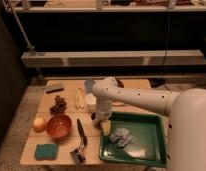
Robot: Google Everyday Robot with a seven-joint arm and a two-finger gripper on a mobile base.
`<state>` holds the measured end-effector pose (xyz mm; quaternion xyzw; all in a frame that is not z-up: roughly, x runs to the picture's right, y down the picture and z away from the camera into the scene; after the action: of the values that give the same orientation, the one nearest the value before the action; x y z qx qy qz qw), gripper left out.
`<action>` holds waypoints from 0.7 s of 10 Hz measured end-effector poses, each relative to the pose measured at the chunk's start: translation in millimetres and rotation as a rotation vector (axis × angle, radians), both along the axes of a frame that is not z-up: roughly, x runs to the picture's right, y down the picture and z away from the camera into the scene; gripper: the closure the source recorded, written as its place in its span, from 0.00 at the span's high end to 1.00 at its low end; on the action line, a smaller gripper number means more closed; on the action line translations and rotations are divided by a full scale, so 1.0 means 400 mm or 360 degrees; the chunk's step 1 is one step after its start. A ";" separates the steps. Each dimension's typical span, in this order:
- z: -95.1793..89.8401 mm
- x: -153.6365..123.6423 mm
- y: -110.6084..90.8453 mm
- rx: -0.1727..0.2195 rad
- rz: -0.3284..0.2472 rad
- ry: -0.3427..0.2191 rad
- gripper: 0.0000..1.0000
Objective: Stack cups on top of each other
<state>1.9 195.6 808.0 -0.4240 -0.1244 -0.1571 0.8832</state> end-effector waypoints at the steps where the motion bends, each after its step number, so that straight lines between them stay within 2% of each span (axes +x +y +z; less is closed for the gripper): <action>1: 0.001 -0.002 0.002 -0.0002 -0.0004 -0.0002 0.61; 7: -0.002 -0.005 0.004 -0.0010 0.0005 -0.0004 0.61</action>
<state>-0.2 197.1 807.3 -0.4265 -0.1268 -0.1561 0.8819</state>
